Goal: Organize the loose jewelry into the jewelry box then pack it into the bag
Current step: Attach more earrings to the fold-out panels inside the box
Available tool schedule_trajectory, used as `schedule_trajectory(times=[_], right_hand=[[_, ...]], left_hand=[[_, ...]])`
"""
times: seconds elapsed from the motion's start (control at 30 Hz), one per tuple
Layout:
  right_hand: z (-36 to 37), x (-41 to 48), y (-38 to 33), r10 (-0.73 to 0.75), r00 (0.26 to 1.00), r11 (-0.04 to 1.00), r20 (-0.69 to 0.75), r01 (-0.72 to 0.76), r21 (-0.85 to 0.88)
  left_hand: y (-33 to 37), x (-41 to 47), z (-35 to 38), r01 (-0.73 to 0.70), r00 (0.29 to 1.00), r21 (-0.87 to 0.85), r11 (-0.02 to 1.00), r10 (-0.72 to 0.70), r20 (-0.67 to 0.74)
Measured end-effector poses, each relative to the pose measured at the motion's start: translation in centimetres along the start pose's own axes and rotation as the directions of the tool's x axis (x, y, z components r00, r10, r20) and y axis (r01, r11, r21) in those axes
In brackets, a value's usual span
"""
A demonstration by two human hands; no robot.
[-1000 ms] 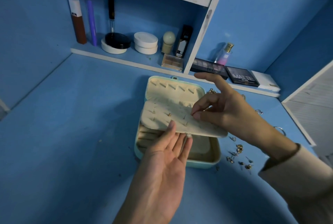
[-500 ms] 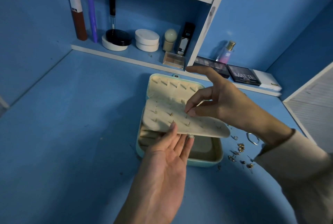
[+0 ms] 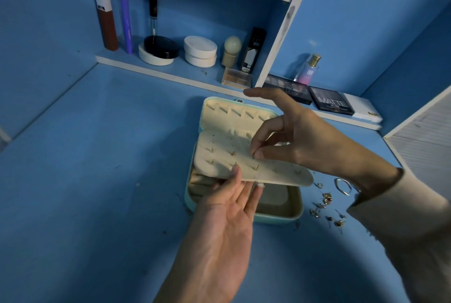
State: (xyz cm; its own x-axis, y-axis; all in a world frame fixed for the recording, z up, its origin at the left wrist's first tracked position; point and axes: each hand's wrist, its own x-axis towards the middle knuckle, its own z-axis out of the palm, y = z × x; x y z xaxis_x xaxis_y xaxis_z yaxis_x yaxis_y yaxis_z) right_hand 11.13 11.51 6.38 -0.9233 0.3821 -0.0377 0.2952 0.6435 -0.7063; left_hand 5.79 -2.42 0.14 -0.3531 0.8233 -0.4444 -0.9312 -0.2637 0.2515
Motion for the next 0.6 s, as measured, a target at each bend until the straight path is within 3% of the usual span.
schedule_trajectory(times=[0.4,0.6], right_hand=[[0.10,-0.15,-0.48,-0.102,0.994,0.963,0.033,0.106,-0.246],[0.33,-0.64,0.25,-0.062,0.997,0.994,-0.046,0.057,-0.092]], left_hand=[[-0.08,-0.11,-0.13,-0.028,1.000,-0.029,0.999,0.028,-0.010],[-0.05,-0.22,0.04,-0.030,0.999,0.004,1.000,0.030,0.013]])
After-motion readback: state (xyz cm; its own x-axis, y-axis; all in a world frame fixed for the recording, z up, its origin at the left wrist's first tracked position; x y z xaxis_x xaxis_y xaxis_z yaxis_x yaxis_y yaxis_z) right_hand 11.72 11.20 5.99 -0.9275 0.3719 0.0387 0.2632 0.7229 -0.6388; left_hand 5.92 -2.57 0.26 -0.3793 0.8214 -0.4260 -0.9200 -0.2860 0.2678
